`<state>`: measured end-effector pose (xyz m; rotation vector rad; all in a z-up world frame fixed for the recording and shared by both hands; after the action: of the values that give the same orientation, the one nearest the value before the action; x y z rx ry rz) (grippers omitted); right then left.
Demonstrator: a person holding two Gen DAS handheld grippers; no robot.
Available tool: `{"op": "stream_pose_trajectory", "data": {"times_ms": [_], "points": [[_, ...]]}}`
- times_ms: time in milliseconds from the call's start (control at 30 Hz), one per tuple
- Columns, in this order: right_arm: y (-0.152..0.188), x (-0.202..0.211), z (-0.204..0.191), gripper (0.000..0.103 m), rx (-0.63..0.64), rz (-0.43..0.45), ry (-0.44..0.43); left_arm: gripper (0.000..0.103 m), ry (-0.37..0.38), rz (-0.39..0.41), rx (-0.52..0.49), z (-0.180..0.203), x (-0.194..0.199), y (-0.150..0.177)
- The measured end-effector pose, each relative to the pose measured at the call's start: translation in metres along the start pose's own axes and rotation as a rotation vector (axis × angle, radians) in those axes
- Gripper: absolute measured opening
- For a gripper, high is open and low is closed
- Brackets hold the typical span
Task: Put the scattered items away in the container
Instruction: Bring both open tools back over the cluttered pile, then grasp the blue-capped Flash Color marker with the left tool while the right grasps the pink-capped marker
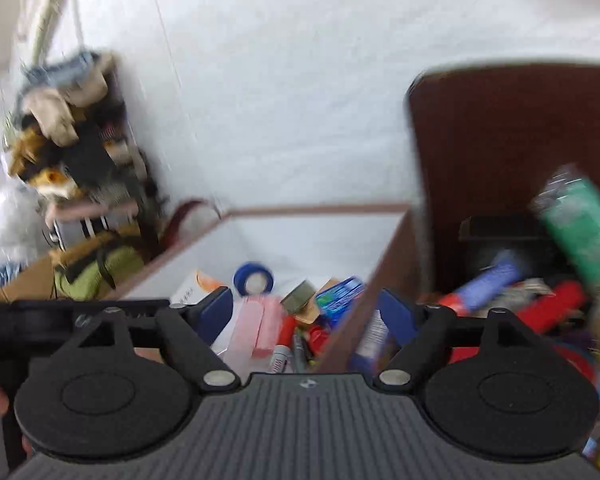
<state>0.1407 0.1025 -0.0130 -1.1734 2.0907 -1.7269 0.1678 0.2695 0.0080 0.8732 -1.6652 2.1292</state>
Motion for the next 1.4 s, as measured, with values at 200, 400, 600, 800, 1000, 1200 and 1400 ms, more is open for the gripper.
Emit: {"op": "stream_pose_trajectory", "data": {"times_ms": [200, 400, 600, 800, 1000, 1200, 1400], "points": [[0.032, 0.069, 0.056, 0.092, 0.013, -0.034, 0.135, 0.098, 0.106, -0.004, -0.068, 0.046, 0.043, 0.041], [0.078, 0.110, 0.118, 0.092, -0.050, -0.114, 0.263, 0.093, 0.163, -0.116, -0.109, 0.101, 0.038, 0.099], [0.103, 0.118, 0.152, 0.069, -0.053, -0.177, 0.303, 0.082, 0.195, -0.165, -0.244, 0.166, 0.011, 0.124], [0.104, 0.107, 0.173, 0.058, -0.083, -0.177, 0.288, 0.077, 0.222, -0.209, -0.278, 0.198, -0.022, 0.131], [0.106, 0.090, 0.179, 0.049, -0.059, -0.174, 0.225, 0.062, 0.255, -0.157, -0.389, 0.210, -0.033, 0.131], [0.112, 0.075, 0.180, 0.044, -0.010, -0.187, 0.244, 0.034, 0.285, -0.205, -0.434, 0.219, -0.058, 0.134], [0.116, 0.071, 0.184, 0.036, 0.046, -0.195, 0.295, 0.038, 0.307, -0.222, -0.458, 0.230, -0.070, 0.140]]}}
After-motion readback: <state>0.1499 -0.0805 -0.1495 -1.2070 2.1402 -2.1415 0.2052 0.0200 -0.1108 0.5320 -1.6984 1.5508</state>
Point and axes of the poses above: each gripper's, at about its wrist camera, not at the fingertips, and x roughly against the way its jaws point, z to its right, y to its underside, the point moved 4 cm from there along -x, roughly the way its jaws point, and after that the axes turned 3 degrees about -y, right-handed, at the moved point
